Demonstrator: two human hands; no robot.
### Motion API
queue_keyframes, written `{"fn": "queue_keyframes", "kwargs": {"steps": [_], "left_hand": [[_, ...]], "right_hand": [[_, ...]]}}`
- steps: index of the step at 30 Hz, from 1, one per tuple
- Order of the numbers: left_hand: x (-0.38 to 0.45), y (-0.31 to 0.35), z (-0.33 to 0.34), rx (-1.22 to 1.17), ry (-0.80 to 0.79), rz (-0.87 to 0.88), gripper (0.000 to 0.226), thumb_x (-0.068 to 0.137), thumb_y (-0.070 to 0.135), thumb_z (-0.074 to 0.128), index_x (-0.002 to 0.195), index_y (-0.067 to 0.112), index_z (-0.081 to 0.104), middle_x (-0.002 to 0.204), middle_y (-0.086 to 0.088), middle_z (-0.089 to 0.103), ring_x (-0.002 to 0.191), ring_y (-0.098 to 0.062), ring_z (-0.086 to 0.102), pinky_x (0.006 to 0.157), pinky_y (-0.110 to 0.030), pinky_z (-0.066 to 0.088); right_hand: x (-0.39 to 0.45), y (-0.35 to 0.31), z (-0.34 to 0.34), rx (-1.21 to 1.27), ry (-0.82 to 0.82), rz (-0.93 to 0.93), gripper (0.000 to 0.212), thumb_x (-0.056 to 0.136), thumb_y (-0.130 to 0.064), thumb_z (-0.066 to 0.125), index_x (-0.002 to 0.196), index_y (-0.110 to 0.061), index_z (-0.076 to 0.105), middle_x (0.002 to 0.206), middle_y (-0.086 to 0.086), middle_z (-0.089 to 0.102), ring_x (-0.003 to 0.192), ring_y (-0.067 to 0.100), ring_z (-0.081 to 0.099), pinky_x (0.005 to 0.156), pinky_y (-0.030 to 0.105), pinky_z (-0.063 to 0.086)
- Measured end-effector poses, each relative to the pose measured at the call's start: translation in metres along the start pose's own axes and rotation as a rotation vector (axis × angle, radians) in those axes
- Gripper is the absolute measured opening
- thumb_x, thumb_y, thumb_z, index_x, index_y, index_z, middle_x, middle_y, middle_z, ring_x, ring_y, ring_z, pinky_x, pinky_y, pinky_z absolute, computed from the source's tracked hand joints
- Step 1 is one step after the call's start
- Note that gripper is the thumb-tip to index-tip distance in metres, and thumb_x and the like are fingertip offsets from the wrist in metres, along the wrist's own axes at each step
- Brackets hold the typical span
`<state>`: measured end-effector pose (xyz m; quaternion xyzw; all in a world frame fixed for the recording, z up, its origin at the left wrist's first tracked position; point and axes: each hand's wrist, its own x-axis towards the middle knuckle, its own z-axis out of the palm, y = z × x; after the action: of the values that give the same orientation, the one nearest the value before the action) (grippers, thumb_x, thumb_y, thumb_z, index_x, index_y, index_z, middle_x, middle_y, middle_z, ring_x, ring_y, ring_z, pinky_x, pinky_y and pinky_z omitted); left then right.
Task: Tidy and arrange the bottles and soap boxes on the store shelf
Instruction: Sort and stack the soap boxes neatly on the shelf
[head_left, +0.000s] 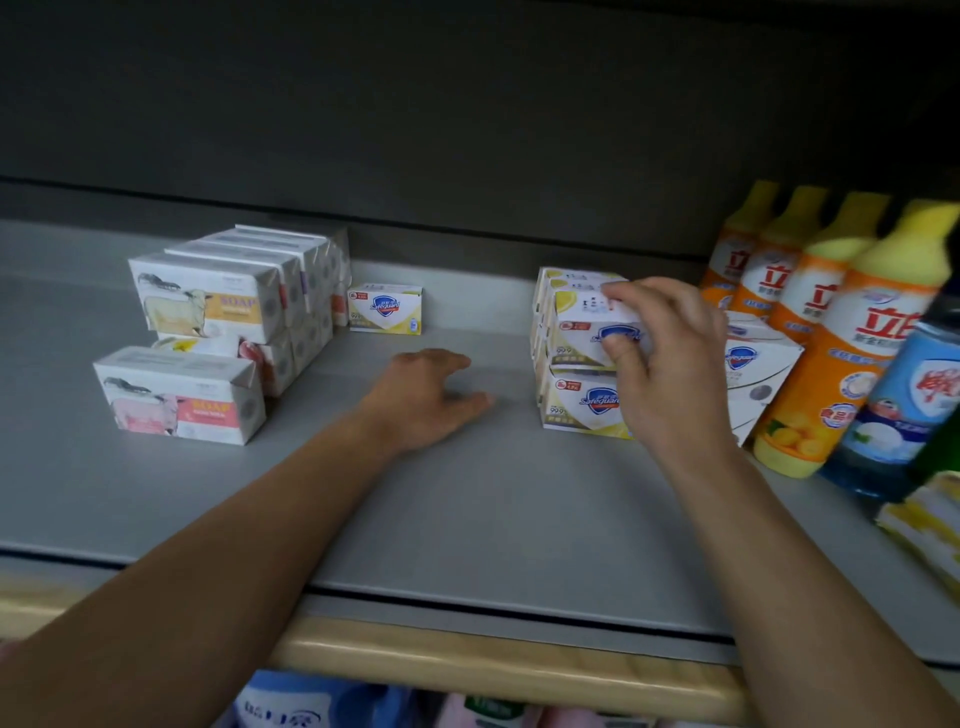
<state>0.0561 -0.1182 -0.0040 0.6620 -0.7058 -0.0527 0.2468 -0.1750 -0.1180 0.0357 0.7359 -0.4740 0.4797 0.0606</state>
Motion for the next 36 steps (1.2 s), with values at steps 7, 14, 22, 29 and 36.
{"fn": "queue_keyframes", "kwargs": {"steps": [7,14,22,29,36], "left_hand": [[0.003,-0.004,0.022,0.273,-0.177,-0.063,0.071,0.086,0.074,0.034,0.145,0.034,0.037,0.155,0.007,0.032,0.144,-0.021,0.025,0.117,-0.047,0.018],[0.001,-0.003,0.021,0.281,-0.16,-0.042,0.068,0.088,0.072,0.034,0.144,0.034,0.038,0.154,0.006,0.034,0.143,-0.021,0.027,0.116,-0.046,0.019],[0.002,-0.004,0.02,0.258,-0.139,-0.032,0.068,0.087,0.071,0.038,0.143,0.033,0.04,0.154,0.008,0.035,0.143,-0.02,0.029,0.116,-0.044,0.021],[0.003,-0.005,0.02,0.252,-0.137,-0.031,0.068,0.087,0.071,0.038,0.143,0.034,0.04,0.154,0.009,0.035,0.142,-0.02,0.029,0.116,-0.044,0.022],[0.003,-0.005,0.019,0.249,-0.128,-0.029,0.069,0.086,0.072,0.039,0.143,0.033,0.041,0.153,0.007,0.037,0.142,-0.02,0.031,0.115,-0.043,0.024]], "right_hand": [[-0.003,-0.001,0.009,-0.314,-0.022,-0.002,0.042,0.09,-0.016,0.064,0.131,-0.019,0.061,0.135,0.006,0.054,0.129,0.03,0.04,0.11,0.044,0.031],[-0.002,0.0,0.014,-0.244,-0.054,-0.048,0.039,0.093,-0.011,0.061,0.131,-0.015,0.06,0.132,0.009,0.057,0.122,0.03,0.048,0.111,0.042,0.029],[0.003,0.003,0.019,-0.258,-0.08,-0.077,0.047,0.081,0.005,0.067,0.126,-0.01,0.061,0.126,0.013,0.059,0.118,0.034,0.049,0.112,0.045,0.032],[0.004,0.003,0.021,-0.238,-0.089,-0.054,0.053,0.079,0.007,0.064,0.128,-0.011,0.059,0.128,0.011,0.057,0.118,0.032,0.048,0.107,0.039,0.031],[0.001,0.0,0.023,-0.264,-0.034,-0.073,0.037,0.091,-0.022,0.058,0.127,-0.012,0.06,0.126,0.012,0.057,0.113,0.032,0.051,0.103,0.045,0.037]]}}
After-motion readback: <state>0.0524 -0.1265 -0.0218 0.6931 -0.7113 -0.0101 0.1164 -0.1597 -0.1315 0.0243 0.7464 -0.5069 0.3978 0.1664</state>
